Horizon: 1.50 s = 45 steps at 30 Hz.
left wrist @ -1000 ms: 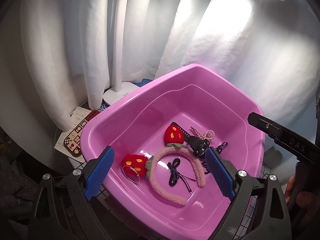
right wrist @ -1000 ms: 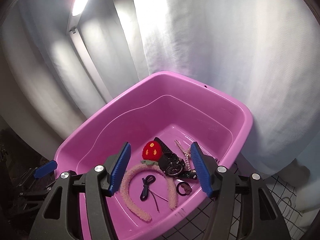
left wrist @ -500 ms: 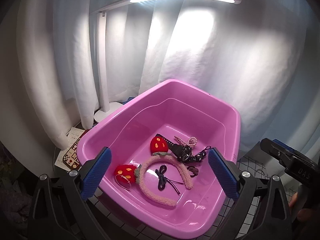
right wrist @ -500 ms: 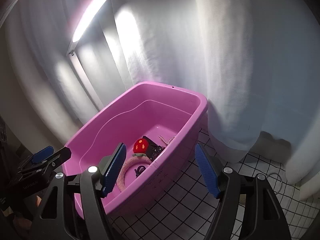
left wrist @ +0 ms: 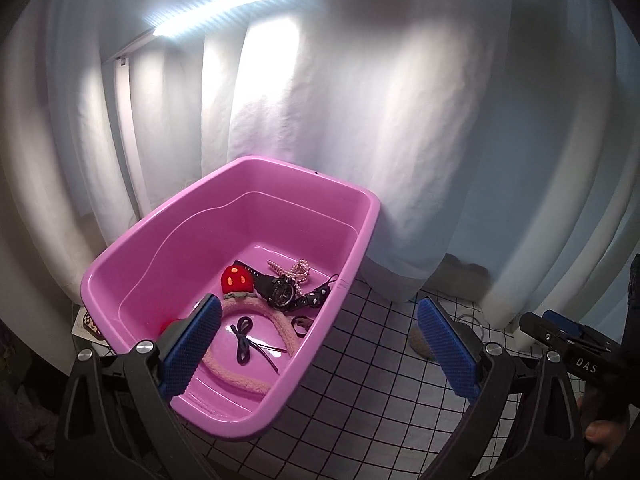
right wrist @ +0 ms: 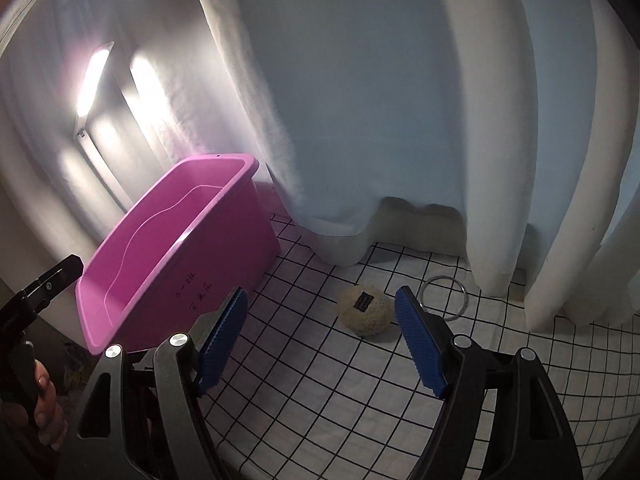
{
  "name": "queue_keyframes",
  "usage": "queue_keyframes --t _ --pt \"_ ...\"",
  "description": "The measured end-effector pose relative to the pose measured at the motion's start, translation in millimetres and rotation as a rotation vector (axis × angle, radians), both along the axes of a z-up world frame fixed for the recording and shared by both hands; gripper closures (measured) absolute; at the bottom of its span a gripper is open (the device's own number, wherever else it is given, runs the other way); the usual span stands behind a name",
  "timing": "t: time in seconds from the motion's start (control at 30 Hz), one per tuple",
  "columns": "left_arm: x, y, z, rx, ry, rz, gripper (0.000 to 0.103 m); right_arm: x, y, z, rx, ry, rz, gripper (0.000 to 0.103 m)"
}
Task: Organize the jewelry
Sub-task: 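Move both tools away from the tub toward the pom-pom ball and silver ring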
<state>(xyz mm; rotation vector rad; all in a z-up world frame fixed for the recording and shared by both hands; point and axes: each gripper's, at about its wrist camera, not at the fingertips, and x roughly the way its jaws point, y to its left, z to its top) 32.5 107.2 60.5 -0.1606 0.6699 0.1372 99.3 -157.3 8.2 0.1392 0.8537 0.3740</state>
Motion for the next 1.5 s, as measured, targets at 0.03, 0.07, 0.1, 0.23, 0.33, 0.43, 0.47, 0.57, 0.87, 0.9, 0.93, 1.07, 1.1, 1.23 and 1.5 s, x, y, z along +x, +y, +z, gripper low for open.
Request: queue_keyframes --t 0.03,0.07,0.1,0.23,0.33,0.43,0.47,0.57,0.87,0.9,0.93,1.07,1.1,1.23,1.5 --pt "-0.7 -11.6 -1.3 0.000 0.004 -0.009 0.006 -1.3 -10.5 -2.3 -0.006 0.001 -0.002 0.030" --pt "-0.8 -23.2 -2.9 -0.003 0.008 -0.017 0.006 -2.5 -21.2 -4.8 -0.012 0.003 -0.003 0.030" --pt "-1.0 -34.9 -4.9 -0.008 0.011 -0.025 0.006 -3.1 -31.1 -7.6 -0.019 0.007 -0.001 0.030" --pt "-0.2 -81.9 -19.9 -0.025 0.032 -0.047 0.006 -1.2 -65.4 -18.4 -0.047 0.022 0.025 0.030" --pt "3.1 -110.7 -40.0 -0.046 0.067 -0.039 0.006 4.2 -84.4 -34.6 -0.056 0.043 0.066 0.029" --pt "11.0 -132.9 -65.2 -0.050 0.122 -0.013 0.006 12.3 -94.7 -56.2 -0.066 0.071 0.117 0.029" --pt "13.0 -138.2 -73.6 -0.051 0.139 -0.002 0.006 16.1 -96.6 -64.6 -0.069 0.085 0.133 0.029" --pt "20.8 -147.9 -96.8 -0.044 0.176 0.041 0.006 28.0 -97.8 -89.2 -0.076 0.116 0.171 0.029" --pt "67.2 -162.9 -158.5 0.022 0.228 0.038 0.006 75.1 -89.3 -153.3 -0.128 0.176 0.140 0.029" --pt "72.1 -162.7 -165.1 0.025 0.234 0.034 0.006 79.9 -90.3 -159.8 -0.136 0.178 0.132 0.029" --pt "77.3 -162.8 -171.3 0.025 0.239 0.030 0.006 83.7 -89.5 -165.3 -0.135 0.180 0.125 0.029" --pt "92.4 -159.0 -186.4 0.007 0.232 0.011 0.006 92.2 -83.2 -179.6 -0.151 0.148 0.124 0.029" --pt "95.5 -158.4 -189.9 0.008 0.228 0.008 0.006 95.3 -81.3 -182.9 -0.154 0.144 0.132 0.029" --pt "108.5 -156.6 -203.0 -0.007 0.227 -0.006 0.006 104.9 -77.2 -192.8 -0.157 0.134 0.145 0.029" --pt "117.8 -157.9 -222.6 -0.008 0.222 -0.020 0.006 114.3 -71.2 -206.3 -0.196 0.087 0.152 0.029"
